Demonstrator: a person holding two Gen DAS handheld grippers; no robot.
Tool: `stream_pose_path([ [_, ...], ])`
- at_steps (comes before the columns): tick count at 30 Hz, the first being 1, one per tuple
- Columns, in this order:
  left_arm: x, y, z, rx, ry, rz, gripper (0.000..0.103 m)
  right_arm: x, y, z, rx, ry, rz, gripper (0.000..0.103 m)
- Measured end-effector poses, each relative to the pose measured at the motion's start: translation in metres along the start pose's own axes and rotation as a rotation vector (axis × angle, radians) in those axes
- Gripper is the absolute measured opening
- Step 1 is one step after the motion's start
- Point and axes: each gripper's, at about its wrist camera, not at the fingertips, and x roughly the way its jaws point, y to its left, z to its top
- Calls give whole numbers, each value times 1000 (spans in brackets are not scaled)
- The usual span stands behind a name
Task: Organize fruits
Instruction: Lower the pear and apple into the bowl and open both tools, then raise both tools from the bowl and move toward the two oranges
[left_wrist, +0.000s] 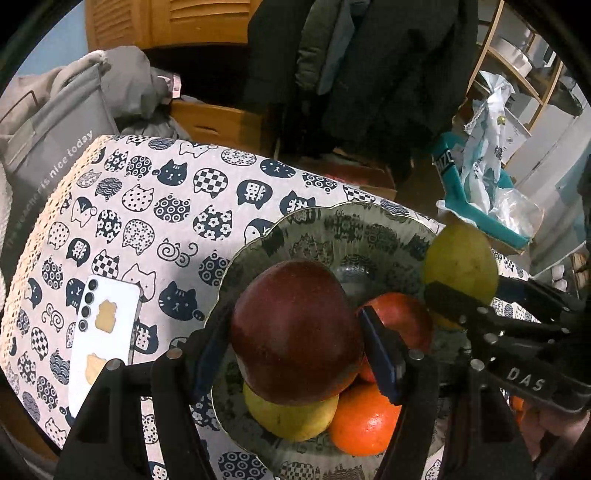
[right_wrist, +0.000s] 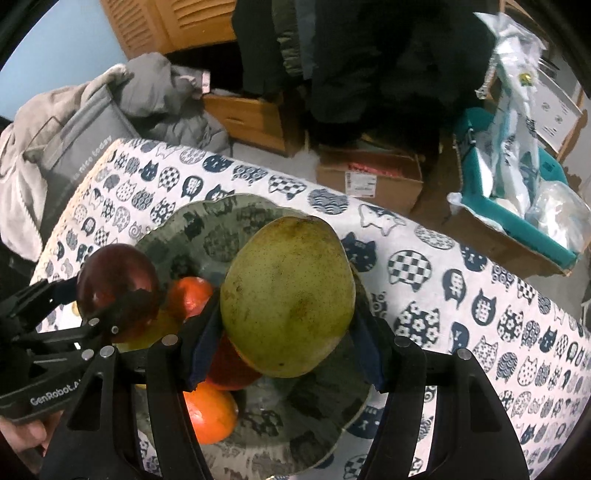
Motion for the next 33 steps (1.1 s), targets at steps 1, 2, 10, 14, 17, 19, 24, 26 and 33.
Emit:
stream_pose_path([
  [1,1,0,0,-1,1,-3,71,1,2,0,-7,4,-5,66],
  [2,1,1,0,-1,3,-6,71,3,3,1,-11,9,-13,66],
  [10,3,2,3,-1,2,9,72,10,-2,1,11,49,-9,67],
  [14,3,5,2,-23,8,-11,72,8,-4,2,19,48,-5,67],
  [17,-1,3,2,-13,3,-7,72,3,-2,4,15,31,-6,76],
  [19,-5,2,1,-11,-1,-10,72,-1,0,5,1,15,-12,77],
  [24,-12,-2,0,-2,-10,-5,72,-16,0,7,7,-19,-3,77],
  [26,-16,-3,-1,-2,-13,-9,72,-22,0,8,5,-35,-13,77],
  [33,-38,-11,-2,17,-52,-15,72,-55,-10,4,28,-100,-45,77],
])
